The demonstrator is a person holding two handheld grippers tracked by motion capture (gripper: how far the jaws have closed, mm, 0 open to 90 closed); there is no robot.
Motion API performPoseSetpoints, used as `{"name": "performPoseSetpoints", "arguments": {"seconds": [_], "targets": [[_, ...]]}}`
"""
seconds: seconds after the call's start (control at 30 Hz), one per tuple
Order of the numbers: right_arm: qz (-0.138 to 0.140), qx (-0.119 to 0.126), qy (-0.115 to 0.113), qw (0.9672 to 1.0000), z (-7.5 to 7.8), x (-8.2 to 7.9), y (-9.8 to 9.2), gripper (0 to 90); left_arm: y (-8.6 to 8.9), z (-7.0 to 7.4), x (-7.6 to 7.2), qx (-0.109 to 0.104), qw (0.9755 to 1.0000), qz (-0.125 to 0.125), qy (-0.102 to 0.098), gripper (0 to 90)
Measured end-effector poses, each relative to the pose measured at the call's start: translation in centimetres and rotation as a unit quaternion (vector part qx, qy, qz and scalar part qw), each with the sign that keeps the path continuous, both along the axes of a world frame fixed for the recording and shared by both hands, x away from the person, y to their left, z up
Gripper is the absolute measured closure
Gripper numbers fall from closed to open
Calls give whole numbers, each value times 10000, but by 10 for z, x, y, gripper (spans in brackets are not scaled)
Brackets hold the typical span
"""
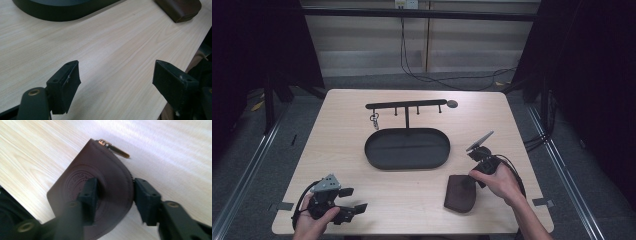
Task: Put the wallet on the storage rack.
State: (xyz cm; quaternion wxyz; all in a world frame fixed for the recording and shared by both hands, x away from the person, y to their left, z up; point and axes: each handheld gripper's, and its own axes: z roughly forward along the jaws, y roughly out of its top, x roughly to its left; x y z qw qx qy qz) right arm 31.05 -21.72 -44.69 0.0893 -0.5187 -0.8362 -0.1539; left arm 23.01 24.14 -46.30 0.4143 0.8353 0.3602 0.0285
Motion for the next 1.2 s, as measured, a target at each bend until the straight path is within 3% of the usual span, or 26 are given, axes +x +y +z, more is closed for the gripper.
{"name": "performPoseSetpoints", "arguments": {"seconds": [0.03, 0.07, 0.1, 0.53, 1.2], "targets": [[-33, 8, -1, 10000, 3, 1, -1, 601, 0, 0, 0, 5, 10000, -11, 2, 214], [-25, 74, -71, 9999, 6, 2, -2, 736, 1, 0, 1, 11, 10000, 9, 3, 214], [-35, 57, -127, 9999, 9, 2, -2, 750, 1, 0, 1, 17, 10000, 5, 13, 214], [24, 66, -315, 9995, 31, 5, 1, 804, 1, 0, 1, 3, 10000, 15, 11, 215], [163, -237, -497, 9984, 60, 10, 12, 837, 2, 1, 1, -3, 10000, 6, 3, 215]]}}
